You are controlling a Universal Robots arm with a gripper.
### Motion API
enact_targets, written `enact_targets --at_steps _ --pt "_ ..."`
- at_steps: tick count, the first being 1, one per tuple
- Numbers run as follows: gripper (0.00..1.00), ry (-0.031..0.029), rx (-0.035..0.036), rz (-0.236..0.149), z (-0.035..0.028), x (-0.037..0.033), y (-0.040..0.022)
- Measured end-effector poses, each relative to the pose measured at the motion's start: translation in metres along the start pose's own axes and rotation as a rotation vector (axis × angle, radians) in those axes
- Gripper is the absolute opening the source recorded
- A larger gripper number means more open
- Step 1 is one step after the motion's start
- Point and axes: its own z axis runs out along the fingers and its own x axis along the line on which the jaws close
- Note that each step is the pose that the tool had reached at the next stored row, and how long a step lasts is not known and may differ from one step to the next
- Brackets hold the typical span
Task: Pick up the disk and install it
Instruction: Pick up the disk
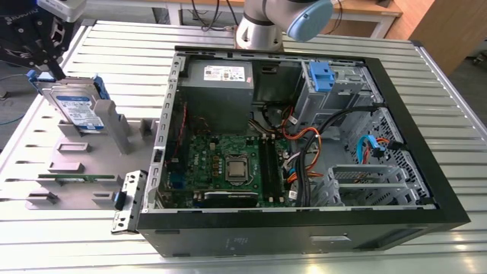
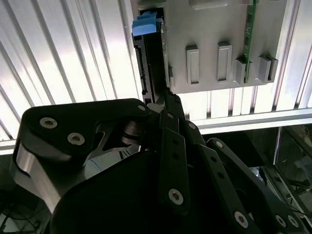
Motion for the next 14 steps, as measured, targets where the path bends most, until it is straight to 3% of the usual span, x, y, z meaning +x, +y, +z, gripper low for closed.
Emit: enact_targets --at_steps 14 --pt "0.11 0.0085 -0.0009 -0.252 0.0005 0.0 0.0"
